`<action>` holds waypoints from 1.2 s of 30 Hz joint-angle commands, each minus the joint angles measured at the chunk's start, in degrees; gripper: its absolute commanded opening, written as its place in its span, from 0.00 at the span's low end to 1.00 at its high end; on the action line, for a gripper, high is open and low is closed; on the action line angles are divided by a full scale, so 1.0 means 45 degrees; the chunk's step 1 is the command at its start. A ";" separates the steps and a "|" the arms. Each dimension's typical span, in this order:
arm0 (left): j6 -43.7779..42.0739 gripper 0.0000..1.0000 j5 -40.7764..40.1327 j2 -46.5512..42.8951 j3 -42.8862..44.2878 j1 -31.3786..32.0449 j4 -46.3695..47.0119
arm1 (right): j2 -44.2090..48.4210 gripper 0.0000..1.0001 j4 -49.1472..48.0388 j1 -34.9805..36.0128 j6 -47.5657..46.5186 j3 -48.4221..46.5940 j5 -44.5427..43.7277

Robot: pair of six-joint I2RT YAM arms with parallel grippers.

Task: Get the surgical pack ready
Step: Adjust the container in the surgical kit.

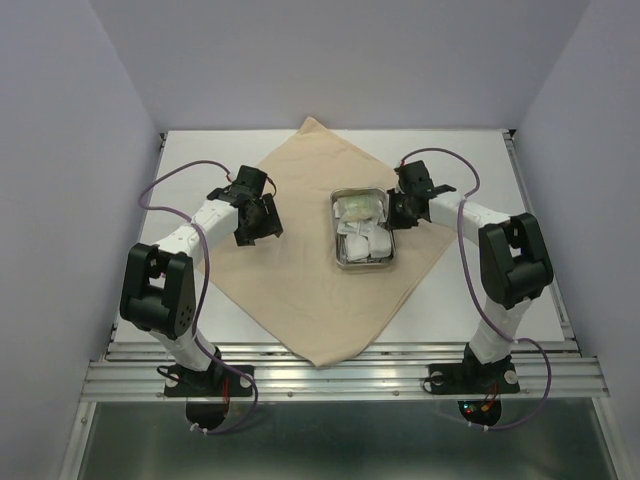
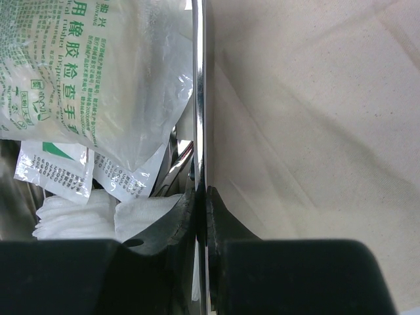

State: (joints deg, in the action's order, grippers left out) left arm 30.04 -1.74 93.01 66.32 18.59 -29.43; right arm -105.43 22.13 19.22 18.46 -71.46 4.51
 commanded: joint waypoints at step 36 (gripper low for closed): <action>-0.0348 0.75 0.0754 -0.0084 -0.0264 -0.0888 0.0367 | 0.2978 0.73 0.0180 -0.2510 0.1131 0.0664 -0.2936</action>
State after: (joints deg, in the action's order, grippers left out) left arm 29.41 -0.54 93.01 66.35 16.56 -29.32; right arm -95.29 23.55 14.83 21.91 -69.47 -4.75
